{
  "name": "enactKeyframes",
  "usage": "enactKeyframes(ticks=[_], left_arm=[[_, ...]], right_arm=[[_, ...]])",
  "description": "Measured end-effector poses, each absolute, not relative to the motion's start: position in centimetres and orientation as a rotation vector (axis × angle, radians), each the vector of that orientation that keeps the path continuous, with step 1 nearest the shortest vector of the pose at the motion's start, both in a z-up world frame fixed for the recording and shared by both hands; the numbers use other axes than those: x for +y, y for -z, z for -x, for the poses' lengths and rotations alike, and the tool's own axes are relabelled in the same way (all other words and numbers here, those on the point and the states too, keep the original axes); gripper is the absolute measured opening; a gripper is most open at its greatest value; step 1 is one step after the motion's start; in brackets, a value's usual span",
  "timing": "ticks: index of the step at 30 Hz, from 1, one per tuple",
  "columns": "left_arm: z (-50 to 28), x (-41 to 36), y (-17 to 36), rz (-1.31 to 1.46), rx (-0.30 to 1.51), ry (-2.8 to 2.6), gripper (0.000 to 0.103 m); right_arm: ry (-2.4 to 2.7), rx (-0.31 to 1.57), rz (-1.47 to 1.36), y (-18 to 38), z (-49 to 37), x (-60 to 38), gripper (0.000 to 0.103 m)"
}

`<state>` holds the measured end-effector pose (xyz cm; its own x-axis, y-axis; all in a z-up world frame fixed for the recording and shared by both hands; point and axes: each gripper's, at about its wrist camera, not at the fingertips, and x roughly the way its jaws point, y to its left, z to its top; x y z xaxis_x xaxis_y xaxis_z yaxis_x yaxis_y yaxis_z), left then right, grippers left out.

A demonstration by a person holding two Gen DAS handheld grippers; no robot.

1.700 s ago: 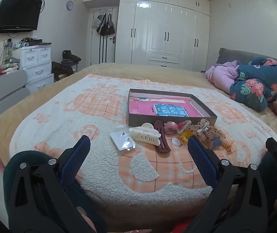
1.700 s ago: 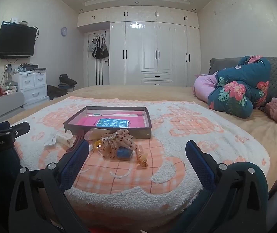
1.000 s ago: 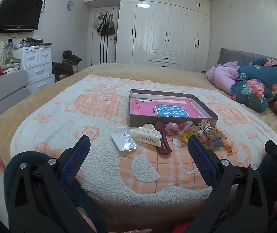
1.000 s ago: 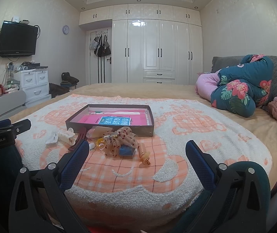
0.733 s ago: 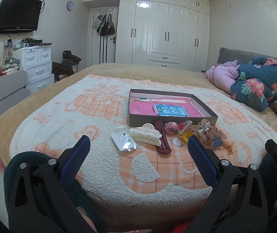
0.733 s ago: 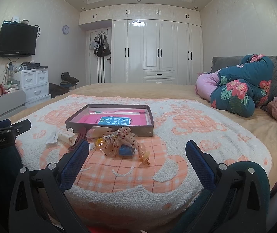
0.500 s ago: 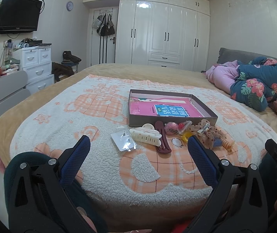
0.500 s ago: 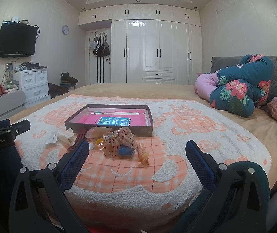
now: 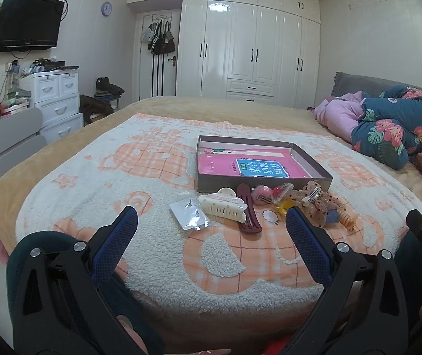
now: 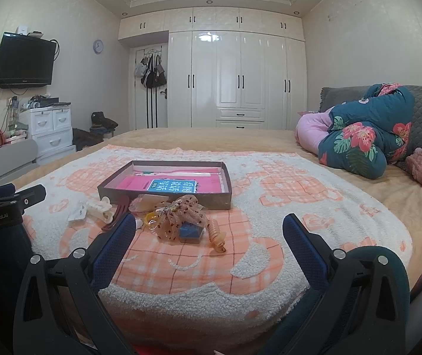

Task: Organize jewelry

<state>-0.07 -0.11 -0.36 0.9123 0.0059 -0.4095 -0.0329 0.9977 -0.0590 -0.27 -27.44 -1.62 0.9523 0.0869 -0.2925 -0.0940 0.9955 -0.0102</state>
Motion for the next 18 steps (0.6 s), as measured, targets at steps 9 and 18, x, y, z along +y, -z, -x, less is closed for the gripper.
enactKeyframes(ticks=[9,18], left_arm=[[0.01,-0.17,0.11,0.063,0.416,-0.018,0.092],[-0.01,-0.12,-0.09,0.058,0.406,-0.017,0.092]], right_arm=[[-0.087,0.290,0.028,1.43,0.40,-27.54,0.097],[-0.088,0.289,0.029,1.40,0.41,-27.42,0.097]])
